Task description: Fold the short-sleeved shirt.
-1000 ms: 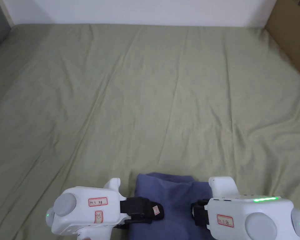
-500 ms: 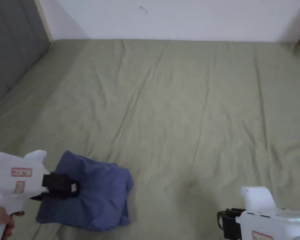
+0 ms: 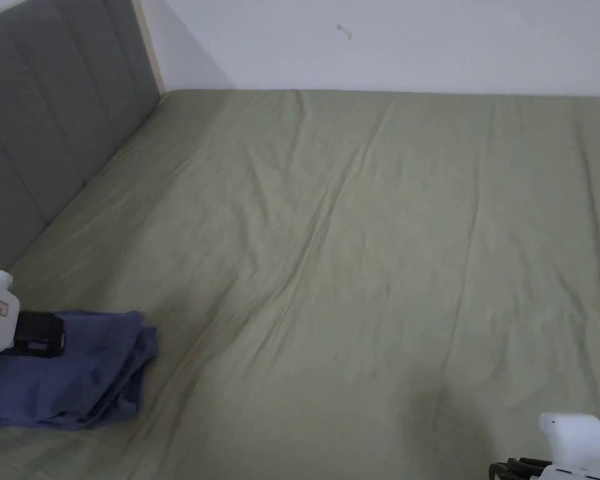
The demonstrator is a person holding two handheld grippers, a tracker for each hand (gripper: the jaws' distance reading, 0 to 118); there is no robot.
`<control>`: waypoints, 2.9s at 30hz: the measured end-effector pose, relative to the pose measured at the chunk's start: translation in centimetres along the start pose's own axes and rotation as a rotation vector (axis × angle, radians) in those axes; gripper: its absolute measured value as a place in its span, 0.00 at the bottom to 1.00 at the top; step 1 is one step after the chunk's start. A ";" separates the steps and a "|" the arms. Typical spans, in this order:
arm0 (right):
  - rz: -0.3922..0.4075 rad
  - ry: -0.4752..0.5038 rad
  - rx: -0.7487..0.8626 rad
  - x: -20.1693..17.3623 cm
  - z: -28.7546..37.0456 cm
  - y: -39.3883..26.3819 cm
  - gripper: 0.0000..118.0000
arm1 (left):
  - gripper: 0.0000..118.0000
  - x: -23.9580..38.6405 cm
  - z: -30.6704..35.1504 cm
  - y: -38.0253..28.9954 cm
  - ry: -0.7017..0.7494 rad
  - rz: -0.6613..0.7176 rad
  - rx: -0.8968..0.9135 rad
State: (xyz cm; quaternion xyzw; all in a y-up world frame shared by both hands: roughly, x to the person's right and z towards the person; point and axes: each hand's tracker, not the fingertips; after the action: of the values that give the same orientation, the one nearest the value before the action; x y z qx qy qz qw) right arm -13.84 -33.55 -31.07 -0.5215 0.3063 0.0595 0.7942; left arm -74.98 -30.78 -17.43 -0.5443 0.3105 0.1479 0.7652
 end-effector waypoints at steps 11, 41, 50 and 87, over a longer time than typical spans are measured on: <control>-0.030 0.005 0.026 1.2 1.2 -0.8 0.02 | 0.00 8.5 7.9 -4.3 -0.291 -0.049 0.171; 0.041 -0.289 0.820 -0.4 17.6 -1.8 0.02 | 0.00 31.9 27.4 -20.1 -0.313 -0.069 0.952; 0.122 -0.348 0.967 -2.2 20.9 -2.4 0.02 | 0.00 33.9 31.0 -23.5 -0.242 -0.156 1.118; 0.068 -0.468 1.014 -1.2 21.7 -2.9 0.99 | 0.96 31.1 31.9 -23.3 -0.387 -0.111 1.061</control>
State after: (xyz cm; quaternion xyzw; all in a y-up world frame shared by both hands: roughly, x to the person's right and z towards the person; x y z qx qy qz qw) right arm -4.37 -15.84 -22.31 -0.0370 0.1287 0.0448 0.9900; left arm -28.10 -13.23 -13.12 -0.0637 0.1674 0.0281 0.9834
